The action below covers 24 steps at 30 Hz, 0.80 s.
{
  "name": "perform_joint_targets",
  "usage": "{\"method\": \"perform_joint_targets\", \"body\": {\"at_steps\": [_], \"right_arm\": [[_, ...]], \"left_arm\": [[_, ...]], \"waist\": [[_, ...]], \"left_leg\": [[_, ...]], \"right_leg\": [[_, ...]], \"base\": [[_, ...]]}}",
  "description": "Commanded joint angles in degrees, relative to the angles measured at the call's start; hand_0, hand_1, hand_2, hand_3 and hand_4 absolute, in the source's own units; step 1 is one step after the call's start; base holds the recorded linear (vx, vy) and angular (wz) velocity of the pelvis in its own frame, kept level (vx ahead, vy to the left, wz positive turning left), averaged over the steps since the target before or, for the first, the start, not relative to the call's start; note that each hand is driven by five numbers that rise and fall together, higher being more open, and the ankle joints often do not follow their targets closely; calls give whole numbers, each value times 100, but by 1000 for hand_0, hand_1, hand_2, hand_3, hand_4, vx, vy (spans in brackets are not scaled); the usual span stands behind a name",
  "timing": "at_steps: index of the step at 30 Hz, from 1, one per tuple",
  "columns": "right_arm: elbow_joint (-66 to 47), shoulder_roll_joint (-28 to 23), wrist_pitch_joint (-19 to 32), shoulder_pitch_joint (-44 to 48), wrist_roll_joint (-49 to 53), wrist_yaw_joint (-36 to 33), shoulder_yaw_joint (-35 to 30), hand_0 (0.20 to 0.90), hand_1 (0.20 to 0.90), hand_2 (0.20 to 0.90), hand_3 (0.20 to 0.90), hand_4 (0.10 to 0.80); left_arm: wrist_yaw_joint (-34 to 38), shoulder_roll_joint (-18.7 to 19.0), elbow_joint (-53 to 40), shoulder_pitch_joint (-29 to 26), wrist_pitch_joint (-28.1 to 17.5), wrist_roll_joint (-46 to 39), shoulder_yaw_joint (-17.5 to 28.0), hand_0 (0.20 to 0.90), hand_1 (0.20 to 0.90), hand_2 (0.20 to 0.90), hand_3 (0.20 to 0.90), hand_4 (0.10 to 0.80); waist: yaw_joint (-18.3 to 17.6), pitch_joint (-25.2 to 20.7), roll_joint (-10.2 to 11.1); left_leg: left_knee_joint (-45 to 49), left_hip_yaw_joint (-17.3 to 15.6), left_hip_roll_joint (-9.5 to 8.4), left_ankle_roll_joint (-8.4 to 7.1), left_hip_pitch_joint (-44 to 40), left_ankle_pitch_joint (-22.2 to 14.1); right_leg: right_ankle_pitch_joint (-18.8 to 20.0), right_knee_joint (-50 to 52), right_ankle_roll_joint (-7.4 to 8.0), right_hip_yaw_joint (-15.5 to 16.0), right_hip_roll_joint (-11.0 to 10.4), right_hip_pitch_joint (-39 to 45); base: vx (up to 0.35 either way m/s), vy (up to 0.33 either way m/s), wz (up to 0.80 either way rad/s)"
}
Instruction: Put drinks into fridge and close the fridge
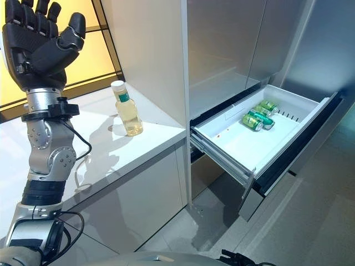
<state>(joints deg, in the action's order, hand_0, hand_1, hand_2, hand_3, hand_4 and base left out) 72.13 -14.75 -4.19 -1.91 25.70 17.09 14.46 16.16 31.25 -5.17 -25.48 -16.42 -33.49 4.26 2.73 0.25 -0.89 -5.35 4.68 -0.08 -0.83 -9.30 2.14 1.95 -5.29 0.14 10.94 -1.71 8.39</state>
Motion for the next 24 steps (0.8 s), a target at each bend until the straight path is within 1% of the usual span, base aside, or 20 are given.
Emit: {"method": "perform_joint_targets", "body": {"at_steps": [1, 3, 10, 14, 24], "right_arm": [[129, 331, -46, 336, -31, 126, 146, 900, 900, 900, 900, 800], [87, 325, -83, 322, -49, 133, 136, 900, 900, 900, 900, 800], [33, 272, -150, 280, -140, 160, 74, 900, 900, 900, 900, 800], [6, 206, -181, 265, -216, 188, 31, 900, 900, 900, 900, 800], [-63, 164, -209, 219, -337, 220, -62, 900, 900, 900, 900, 800]], "left_arm": [[26, 492, 179, -866, -94, 332, -17, 900, 900, 900, 900, 800], [-92, 486, 279, -696, 75, 226, -44, 900, 900, 900, 900, 800], [-266, 472, 664, -400, 325, 276, -52, 900, 900, 900, 900, 800], [-409, 493, 981, -301, 366, 200, -62, 900, 900, 900, 900, 800], [-686, 313, 1448, -76, 500, 394, -156, 900, 900, 900, 900, 800]], "waist": [[-14, -37, 31], [4, -5, 36], [-10, 37, 27], [-30, 62, 26], [-91, 109, 49]], "left_leg": [[35, -254, -220, 142, 51, -430], [35, -239, -233, 153, 43, -429], [35, -246, -259, 180, 13, -427], [35, -260, -277, 195, 5, -433], [35, -323, -297, 230, -36, -456]], "right_leg": [[-462, 294, 135, -173, -25, 117], [-455, 298, 142, -172, -29, 124], [-434, 311, 160, -212, -35, 130], [-426, 317, 178, -250, -43, 120], [-392, 312, 210, -343, -47, 119]], "base": [[15, 13, 4], [20, 21, 4], [26, 28, 1], [23, 41, -1], [8, 13, -1]]}}
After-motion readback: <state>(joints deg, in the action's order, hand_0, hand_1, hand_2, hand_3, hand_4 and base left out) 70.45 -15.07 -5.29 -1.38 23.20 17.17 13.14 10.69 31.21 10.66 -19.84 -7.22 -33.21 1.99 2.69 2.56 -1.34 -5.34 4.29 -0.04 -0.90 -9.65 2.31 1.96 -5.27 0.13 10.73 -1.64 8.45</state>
